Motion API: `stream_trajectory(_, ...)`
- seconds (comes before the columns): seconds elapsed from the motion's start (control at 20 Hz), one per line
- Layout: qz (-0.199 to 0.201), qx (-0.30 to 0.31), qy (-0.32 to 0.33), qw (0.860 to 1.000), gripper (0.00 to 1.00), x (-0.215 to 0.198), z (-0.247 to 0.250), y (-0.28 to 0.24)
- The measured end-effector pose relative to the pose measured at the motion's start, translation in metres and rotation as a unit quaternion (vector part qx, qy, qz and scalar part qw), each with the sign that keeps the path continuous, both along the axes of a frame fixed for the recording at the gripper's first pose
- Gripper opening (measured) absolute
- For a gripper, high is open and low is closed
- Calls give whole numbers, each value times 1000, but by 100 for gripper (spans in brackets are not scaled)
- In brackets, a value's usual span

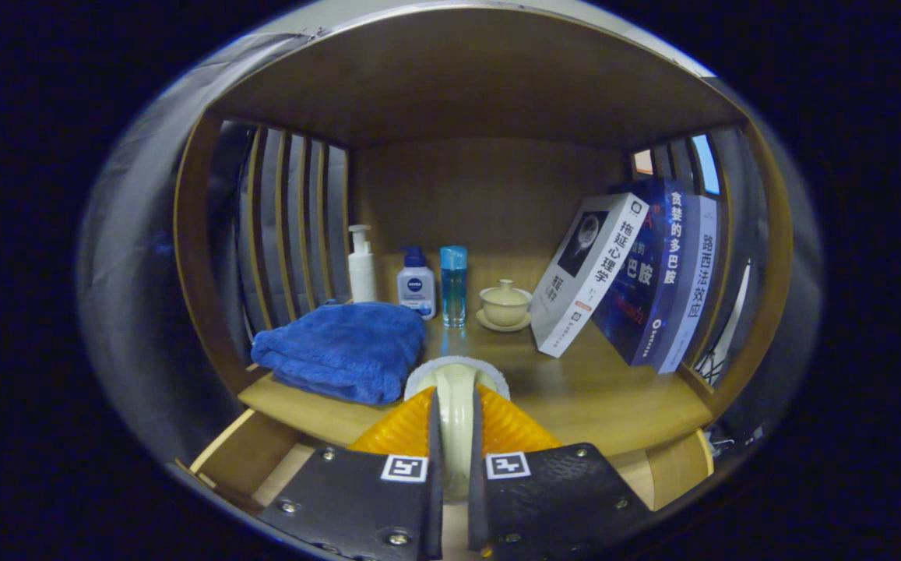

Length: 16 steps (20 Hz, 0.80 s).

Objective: Pull open the drawer, take out the items inside it, and place them on the countertop above the cabinet.

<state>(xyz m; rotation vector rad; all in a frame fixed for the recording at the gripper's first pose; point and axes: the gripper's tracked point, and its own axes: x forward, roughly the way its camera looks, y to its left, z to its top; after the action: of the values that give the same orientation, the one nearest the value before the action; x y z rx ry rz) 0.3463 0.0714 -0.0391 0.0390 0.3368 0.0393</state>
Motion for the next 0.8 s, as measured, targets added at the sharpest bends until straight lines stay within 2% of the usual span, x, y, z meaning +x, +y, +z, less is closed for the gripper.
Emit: stream_trajectory(0.8,-38,-10,-4,999,13,55,-13,-16)
